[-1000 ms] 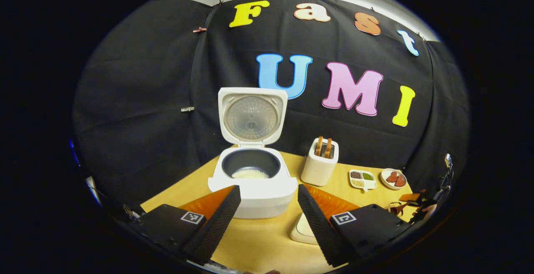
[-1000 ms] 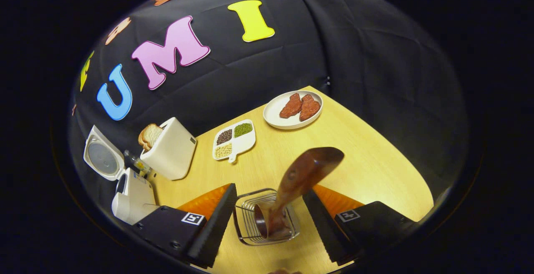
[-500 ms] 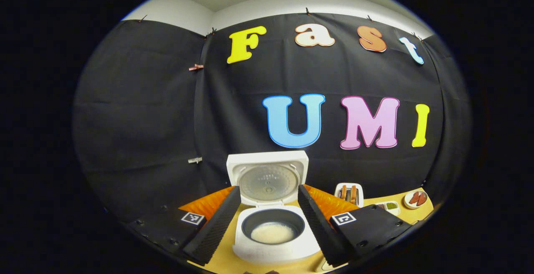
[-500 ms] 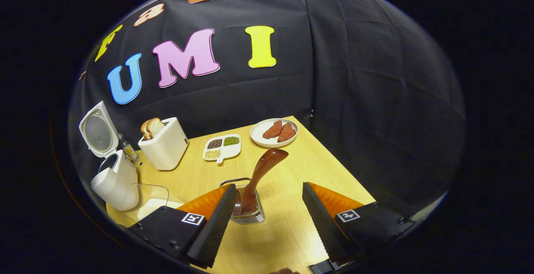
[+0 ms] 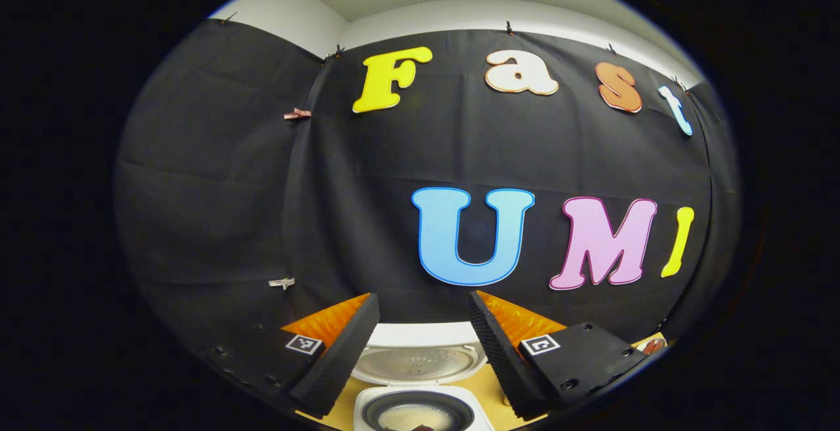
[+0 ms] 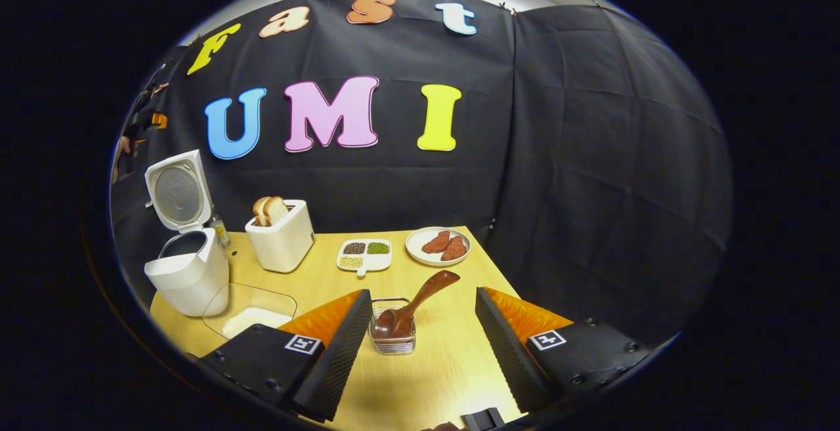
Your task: Close the left gripper, press the button to open the rice cooker; take a wooden spoon from the chopstick holder with the right hand, scoop a spoonful of rice and pour it into the rice cooker, then put the wooden spoon back into the chopstick holder.
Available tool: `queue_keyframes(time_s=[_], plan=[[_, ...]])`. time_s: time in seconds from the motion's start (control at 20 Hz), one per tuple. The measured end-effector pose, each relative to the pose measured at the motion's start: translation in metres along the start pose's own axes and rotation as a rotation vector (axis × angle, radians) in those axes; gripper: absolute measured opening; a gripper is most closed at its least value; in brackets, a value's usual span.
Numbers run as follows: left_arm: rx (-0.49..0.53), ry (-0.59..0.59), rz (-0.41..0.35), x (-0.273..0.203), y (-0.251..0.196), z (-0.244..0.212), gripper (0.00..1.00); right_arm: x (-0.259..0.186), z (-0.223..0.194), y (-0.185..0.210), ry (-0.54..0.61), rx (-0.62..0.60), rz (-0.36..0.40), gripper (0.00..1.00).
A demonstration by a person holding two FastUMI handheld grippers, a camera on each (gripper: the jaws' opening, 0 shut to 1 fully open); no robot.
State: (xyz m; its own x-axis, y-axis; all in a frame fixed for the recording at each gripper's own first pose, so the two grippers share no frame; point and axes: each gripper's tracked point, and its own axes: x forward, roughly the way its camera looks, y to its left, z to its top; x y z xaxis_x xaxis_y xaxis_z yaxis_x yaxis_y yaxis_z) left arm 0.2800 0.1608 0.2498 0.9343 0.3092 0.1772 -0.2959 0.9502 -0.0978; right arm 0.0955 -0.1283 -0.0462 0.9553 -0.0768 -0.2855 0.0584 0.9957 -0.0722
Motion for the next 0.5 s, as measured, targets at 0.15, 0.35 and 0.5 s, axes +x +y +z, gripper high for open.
queue_keyframes(time_s=[0.15, 0.35, 0.5], plan=[[0.016, 0.051, -0.018, 0.042, 0.002, -0.022, 0.94, -0.019, 0.01, 0.012, -0.017, 0.006, 0.0, 0.99], [0.019, 0.102, -0.005, 0.078, 0.005, -0.05, 0.94, -0.038, 0.02, 0.023, -0.04, -0.006, 0.004, 0.99], [0.074, 0.127, 0.009, 0.097, 0.01, -0.063, 0.94, -0.051, 0.023, 0.027, -0.054, -0.011, -0.003, 0.99]])
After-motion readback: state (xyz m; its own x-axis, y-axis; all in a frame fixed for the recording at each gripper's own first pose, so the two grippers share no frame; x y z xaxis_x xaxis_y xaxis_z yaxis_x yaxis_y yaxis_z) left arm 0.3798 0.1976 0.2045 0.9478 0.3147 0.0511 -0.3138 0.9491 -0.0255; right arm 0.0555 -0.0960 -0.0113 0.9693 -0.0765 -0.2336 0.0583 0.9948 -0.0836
